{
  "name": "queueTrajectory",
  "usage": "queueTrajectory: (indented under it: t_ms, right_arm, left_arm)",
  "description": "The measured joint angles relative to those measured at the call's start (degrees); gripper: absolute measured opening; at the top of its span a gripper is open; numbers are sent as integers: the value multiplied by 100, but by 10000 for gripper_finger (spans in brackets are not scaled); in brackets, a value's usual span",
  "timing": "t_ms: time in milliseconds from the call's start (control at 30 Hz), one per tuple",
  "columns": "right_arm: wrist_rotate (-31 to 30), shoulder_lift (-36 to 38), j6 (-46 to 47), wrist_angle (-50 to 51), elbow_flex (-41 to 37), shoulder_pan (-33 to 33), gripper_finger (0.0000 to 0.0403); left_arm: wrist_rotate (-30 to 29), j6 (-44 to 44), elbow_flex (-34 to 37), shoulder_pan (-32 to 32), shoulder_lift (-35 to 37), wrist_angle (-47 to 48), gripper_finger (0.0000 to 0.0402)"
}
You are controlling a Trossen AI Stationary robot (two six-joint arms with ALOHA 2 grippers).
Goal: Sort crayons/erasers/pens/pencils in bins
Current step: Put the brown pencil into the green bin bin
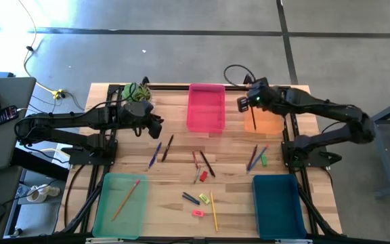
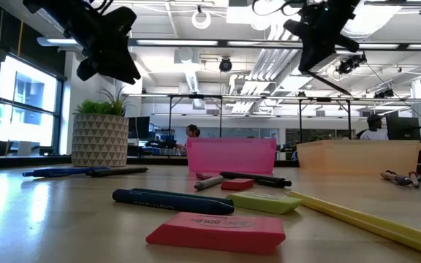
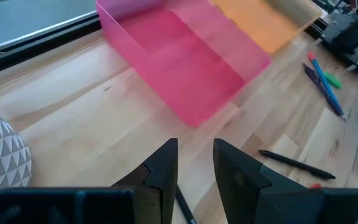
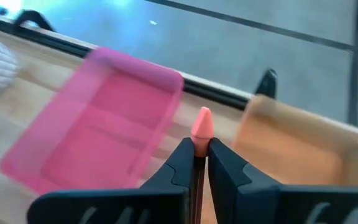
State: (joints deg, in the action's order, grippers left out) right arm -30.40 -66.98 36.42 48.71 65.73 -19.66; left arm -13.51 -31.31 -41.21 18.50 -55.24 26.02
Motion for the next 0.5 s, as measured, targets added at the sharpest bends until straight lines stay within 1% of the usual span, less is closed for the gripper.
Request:
queueTrajectory:
  t_ms: [133,200,367,500]
  right_arm:
    - [492,136,-809,-431,0,-299,12]
    - [855,172,-1170,-601,-2,-458,12]
    - [2169,181,-2277,-907,-2,-750,12]
    - [3166,179,-2876,-1121,-2,-864,12]
  left_arm:
    - [1,0,0,0,0,0,90]
    - [4,0,0,0,0,-4,90]
    - [73,-2,0,0,0,-7,90]
    - [86,-2,0,0,0,-9,90]
